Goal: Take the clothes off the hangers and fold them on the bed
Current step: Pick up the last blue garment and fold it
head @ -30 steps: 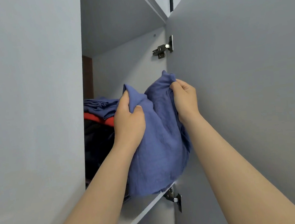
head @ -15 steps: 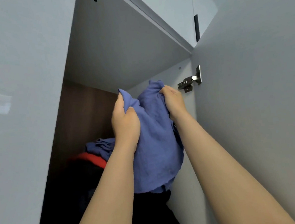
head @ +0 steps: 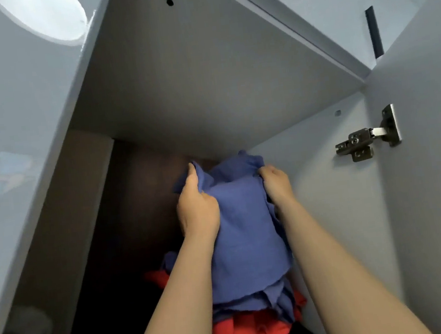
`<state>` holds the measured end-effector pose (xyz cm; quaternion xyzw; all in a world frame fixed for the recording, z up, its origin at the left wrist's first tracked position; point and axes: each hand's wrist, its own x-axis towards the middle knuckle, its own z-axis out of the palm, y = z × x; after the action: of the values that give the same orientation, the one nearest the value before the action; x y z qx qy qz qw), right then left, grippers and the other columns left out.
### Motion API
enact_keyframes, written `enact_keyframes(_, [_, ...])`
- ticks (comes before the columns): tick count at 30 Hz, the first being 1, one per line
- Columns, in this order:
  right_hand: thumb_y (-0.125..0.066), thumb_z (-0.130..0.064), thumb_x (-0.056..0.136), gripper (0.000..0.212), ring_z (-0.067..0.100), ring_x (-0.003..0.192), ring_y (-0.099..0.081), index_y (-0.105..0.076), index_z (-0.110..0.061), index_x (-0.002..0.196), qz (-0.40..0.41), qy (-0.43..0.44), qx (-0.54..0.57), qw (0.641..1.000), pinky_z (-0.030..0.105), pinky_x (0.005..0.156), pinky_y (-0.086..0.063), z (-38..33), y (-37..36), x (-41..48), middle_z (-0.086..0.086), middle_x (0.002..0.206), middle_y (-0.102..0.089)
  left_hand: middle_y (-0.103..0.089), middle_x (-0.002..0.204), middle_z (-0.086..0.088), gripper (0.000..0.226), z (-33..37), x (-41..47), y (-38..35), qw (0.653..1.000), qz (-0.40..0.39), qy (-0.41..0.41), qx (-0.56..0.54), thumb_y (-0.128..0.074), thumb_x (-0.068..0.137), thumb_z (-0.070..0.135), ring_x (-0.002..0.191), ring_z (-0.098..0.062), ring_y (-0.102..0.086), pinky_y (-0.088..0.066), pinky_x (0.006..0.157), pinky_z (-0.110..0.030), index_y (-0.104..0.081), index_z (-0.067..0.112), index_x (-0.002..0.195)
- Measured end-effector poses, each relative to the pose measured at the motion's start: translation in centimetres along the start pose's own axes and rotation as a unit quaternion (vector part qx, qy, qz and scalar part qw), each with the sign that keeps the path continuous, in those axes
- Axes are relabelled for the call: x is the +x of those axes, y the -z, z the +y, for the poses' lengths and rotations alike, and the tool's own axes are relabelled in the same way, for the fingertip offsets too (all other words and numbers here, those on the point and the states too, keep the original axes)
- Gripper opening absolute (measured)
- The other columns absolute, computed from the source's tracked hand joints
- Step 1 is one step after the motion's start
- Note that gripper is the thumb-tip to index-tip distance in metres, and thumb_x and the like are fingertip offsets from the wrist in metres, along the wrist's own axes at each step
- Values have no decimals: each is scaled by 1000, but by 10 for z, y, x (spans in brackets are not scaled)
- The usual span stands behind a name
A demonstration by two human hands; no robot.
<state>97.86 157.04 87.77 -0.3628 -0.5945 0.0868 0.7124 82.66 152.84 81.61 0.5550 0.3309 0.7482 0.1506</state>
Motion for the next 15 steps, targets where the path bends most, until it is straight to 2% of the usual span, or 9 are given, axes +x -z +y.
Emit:
enact_keyframes(2, [-50,-4,94,17,19,66,-42,-53,-5,77,-53,-67,-54,995,27,53,-34,32,-9,0,7,67,-46,-34,151,-12,74,-23,-1,9,983,-33,91,154,-48,92,9,131,-34,-42,-37,101,-35,-10,25,154])
enact_keyframes(4, [-56,-9,94,8,20,73,-49,-59,-2,96,-109,-136,-108,979,26,56,-39,54,-14,-9,10,79,-57,-21,153,-17,82,-36,-8,17,954,-52,170,240,-58,90,21,133,-39,-35,-33,107,-41,-6,16,153])
enact_keyframes(5, [-58,-10,93,21,20,79,-51,-59,2,110,-123,-150,-125,973,27,63,-43,63,-14,-12,15,92,-62,-18,153,-17,81,-38,-15,18,950,-47,181,249,-61,88,24,134,-40,-31,-32,109,-44,-11,14,152])
enact_keyframes(7, [-61,-11,93,44,22,95,-53,-51,7,132,-119,-125,-150,974,32,83,-45,70,-15,-19,21,122,-61,-22,153,-14,73,-38,-26,18,959,-15,124,254,-63,87,29,135,-38,-29,-32,110,-49,-24,14,147])
enact_keyframes(8, [-61,-11,92,45,24,102,-55,-51,6,133,-111,-98,-160,976,33,90,-44,70,-14,-24,21,128,-59,-27,151,-12,70,-36,-30,16,966,0,78,248,-63,87,30,134,-36,-30,-32,110,-49,-29,15,146])
enact_keyframes(11, [-63,-12,91,37,28,111,-60,-59,0,126,-98,-41,-160,981,34,95,-45,61,-6,-44,18,121,-63,-41,145,-6,62,-28,-42,15,984,24,-15,174,-63,88,25,131,-29,-38,-35,108,-43,-36,17,144])
enact_keyframes(15, [-64,-11,91,31,22,100,-60,-63,-4,120,-64,3,-147,987,43,97,-48,44,21,-81,17,111,-65,-54,133,-1,53,-25,-74,13,999,17,-37,20,-65,88,16,122,-19,-50,-41,97,-28,-46,17,137])
